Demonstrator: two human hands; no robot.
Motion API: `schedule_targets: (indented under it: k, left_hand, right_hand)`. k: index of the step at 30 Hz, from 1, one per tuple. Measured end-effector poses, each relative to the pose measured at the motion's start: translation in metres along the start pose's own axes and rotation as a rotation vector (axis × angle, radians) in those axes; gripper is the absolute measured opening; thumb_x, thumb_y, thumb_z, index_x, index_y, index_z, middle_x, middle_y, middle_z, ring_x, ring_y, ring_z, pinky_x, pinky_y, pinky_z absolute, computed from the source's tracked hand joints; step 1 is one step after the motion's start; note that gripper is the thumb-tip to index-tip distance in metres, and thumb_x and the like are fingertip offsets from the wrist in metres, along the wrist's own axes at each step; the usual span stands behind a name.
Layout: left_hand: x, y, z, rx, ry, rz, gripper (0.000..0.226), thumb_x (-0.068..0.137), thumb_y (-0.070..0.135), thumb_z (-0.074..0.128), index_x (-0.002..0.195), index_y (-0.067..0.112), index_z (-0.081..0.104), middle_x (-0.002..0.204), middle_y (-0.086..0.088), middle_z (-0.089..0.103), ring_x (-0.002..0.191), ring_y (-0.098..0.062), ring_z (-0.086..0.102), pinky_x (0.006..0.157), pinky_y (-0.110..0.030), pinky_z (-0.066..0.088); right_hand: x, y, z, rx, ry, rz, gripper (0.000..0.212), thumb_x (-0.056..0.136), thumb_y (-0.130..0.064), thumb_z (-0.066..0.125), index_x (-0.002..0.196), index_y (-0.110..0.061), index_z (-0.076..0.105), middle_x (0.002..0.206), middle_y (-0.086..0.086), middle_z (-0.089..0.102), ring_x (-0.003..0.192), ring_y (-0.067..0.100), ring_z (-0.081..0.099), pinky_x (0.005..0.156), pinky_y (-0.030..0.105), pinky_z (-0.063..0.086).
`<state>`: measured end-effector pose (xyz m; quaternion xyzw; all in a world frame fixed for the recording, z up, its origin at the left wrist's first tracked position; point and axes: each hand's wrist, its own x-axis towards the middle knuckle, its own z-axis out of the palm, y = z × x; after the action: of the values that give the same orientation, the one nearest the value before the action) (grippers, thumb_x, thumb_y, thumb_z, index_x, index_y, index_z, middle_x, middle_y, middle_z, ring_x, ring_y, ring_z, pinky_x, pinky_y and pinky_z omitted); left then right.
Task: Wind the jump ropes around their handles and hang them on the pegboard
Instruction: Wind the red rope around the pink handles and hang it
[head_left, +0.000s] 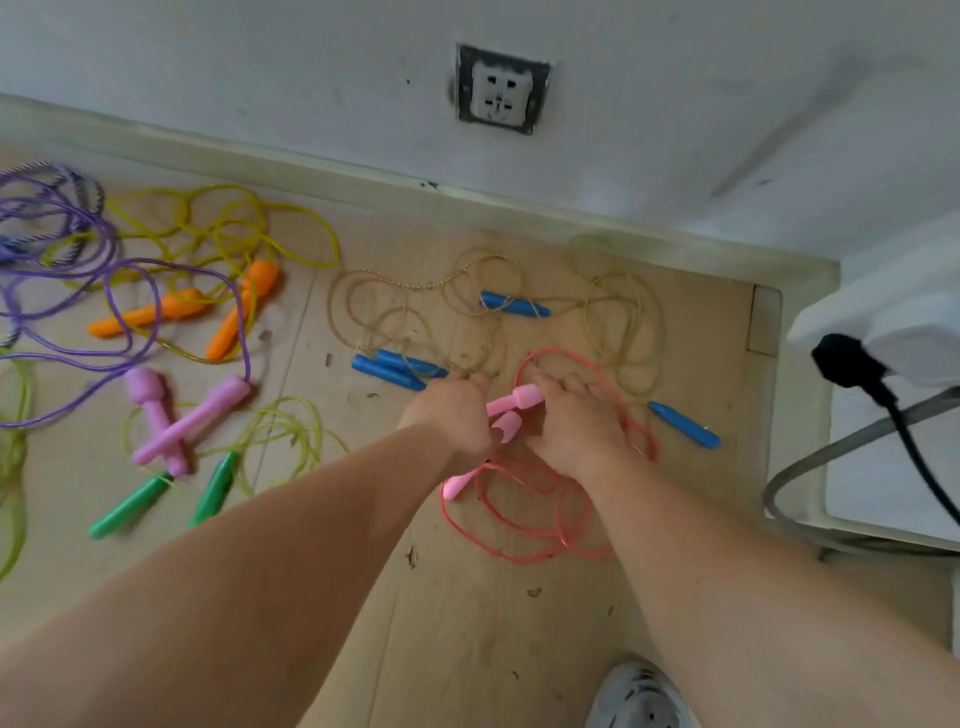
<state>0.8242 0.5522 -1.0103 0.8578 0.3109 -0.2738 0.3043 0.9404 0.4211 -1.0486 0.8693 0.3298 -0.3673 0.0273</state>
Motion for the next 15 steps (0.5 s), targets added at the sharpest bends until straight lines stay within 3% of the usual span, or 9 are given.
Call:
schedule_targets:
  k: [2,5,7,11,15]
  left_hand:
    - [0.007,0.004,0.017,0.017,-0.022,0.009,0.055,0.096,0.044,0.055,0.144,0.02,0.044,0.135,-0.008,0.05,0.127,-0.03,0.047,0.098,-0.041,0.045]
    - [0.006,0.008,0.034,0.19,-0.023,-0.014,0.051,0.096,0.044,0.057,0.14,0.021,0.046,0.132,-0.007,0.051,0.127,-0.03,0.045,0.097,-0.041,0.04]
    - [0.005,0.007,0.044,0.297,-0.051,-0.037,0.046,0.093,0.037,0.061,0.134,0.02,0.05,0.128,-0.007,0.055,0.122,-0.029,0.047,0.098,-0.041,0.04]
    - [0.002,-0.004,0.056,0.335,-0.113,-0.079,0.034,0.094,0.02,0.055,0.128,0.023,0.056,0.125,-0.005,0.058,0.121,-0.027,0.051,0.095,-0.038,0.04]
    - [-0.017,-0.011,0.036,0.0,-0.066,-0.115,0.014,0.093,0.017,0.054,0.107,0.021,0.05,0.104,-0.001,0.061,0.098,-0.026,0.059,0.081,-0.035,0.045]
  right_hand:
    - [-0.003,0.003,0.011,-0.031,0.061,0.023,0.077,0.083,-0.048,0.072,0.148,-0.03,0.035,0.14,0.003,0.053,0.131,0.03,0.045,0.106,0.04,0.034]
    - [-0.012,0.004,0.027,-0.114,0.147,0.038,0.038,0.087,-0.025,0.066,0.12,-0.022,0.049,0.11,0.004,0.067,0.108,0.028,0.057,0.082,0.038,0.041]
    - [-0.018,0.003,0.034,-0.07,0.112,0.061,0.014,0.089,-0.02,0.059,0.103,-0.02,0.058,0.097,0.004,0.068,0.096,0.028,0.062,0.073,0.035,0.045]
    - [-0.025,-0.004,0.033,0.147,0.006,-0.063,0.008,0.091,-0.022,0.052,0.086,-0.023,0.058,0.085,-0.001,0.065,0.081,0.026,0.062,0.068,0.038,0.051]
    - [-0.042,-0.018,0.002,0.244,-0.009,-0.163,0.011,0.095,-0.026,0.054,0.085,-0.022,0.054,0.084,0.0,0.063,0.078,0.025,0.059,0.065,0.038,0.046]
